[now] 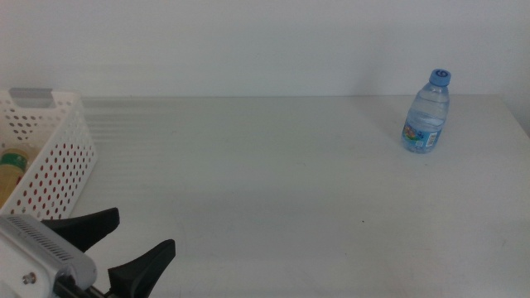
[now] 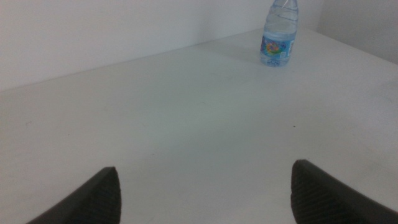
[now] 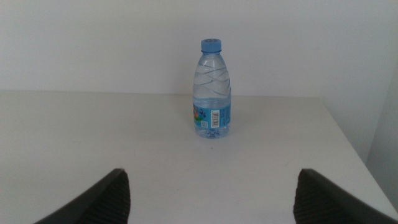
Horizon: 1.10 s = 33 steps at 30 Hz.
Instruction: Use arms to grab the bottles and put them into the dustbin to the left of the table.
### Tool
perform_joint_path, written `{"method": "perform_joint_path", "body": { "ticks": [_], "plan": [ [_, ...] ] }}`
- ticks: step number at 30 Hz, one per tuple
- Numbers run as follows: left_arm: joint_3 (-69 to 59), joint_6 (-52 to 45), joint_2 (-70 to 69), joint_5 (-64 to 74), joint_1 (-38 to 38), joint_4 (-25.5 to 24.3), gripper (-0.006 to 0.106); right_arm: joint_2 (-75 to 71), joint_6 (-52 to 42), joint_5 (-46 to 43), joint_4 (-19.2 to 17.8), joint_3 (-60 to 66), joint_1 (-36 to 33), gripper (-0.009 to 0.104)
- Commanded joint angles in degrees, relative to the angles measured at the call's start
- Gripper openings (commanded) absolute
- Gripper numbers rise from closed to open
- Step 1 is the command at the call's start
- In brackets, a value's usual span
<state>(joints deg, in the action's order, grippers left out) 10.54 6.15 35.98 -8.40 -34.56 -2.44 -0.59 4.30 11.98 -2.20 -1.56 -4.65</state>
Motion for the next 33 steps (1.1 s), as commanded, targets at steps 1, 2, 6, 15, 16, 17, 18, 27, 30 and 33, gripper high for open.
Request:
{"method": "perform_joint_path", "body": {
  "ticks": [1, 2, 6, 15, 16, 17, 18, 27, 30, 33],
  "plan": [
    [1.5, 0.55, -0.04, -4.77, -0.27, 0.39, 0.09, -0.7, -0.57, -4.46, 0.45, -1.94, 0.31, 0.073],
    [1.5, 0.55, -0.04, -4.77, -0.27, 0.39, 0.09, 0.01, -0.57, -4.58, 0.62, -2.37, 0.31, 0.073],
    [1.5, 0.55, -0.04, -4.77, -0.27, 0.39, 0.09, 7.07, -0.57, -4.81, 0.62, -6.38, 0.31, 0.073],
    [1.5, 0.55, -0.04, -4.77, -0.27, 0.39, 0.09, 30.94, -0.68, -20.37, -2.91, -11.84, 0.31, 0.073],
    [1.5, 0.55, -0.04, -4.77, -0.27, 0.39, 0.09, 33.92, -0.54, -23.06, -2.91, -11.84, 0.31, 0.073],
    [1.5, 0.55, -0.04, -4.77, -0.27, 0.39, 0.09, 36.15, -0.55, -24.99, -2.91, -11.84, 0.31, 0.073],
    [1.5, 0.55, -0.04, -4.77, -0.27, 0.39, 0.09, 38.96, -0.55, -27.19, -2.91, -11.84, 0.31, 0.073],
    [1.5, 0.55, -0.04, -4.77, -0.27, 0.39, 0.09, 61.16, -0.09, -49.05, -2.8, -11.84, 0.31, 0.073],
    [1.5, 0.55, -0.04, -4.77, -0.27, 0.39, 0.09, 68.12, -0.09, -59.78, -2.66, -11.84, 0.31, 0.073],
    [1.5, 0.55, -0.04, -4.77, -0.27, 0.39, 0.09, 75.13, -0.15, -70.01, -1.89, -12.65, 0.31, 0.073]
  ]
}}
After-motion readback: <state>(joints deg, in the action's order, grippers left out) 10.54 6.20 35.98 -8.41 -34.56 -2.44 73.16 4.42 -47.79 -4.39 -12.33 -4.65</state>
